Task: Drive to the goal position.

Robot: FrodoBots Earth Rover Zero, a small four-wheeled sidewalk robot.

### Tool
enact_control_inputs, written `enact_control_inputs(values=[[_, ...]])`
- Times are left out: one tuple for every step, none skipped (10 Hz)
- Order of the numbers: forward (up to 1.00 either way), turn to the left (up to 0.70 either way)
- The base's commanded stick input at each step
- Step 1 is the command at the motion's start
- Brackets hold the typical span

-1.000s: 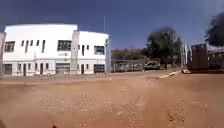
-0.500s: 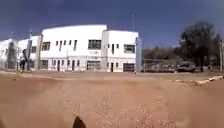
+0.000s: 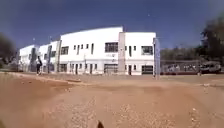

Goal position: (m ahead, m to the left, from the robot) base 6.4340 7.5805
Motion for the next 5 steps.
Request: enact_control_inputs(values=[[1.0, -0.4], [1.0, -0.4], [1.0, -0.4], [1.0, -0.4], [1.0, -0.4]])
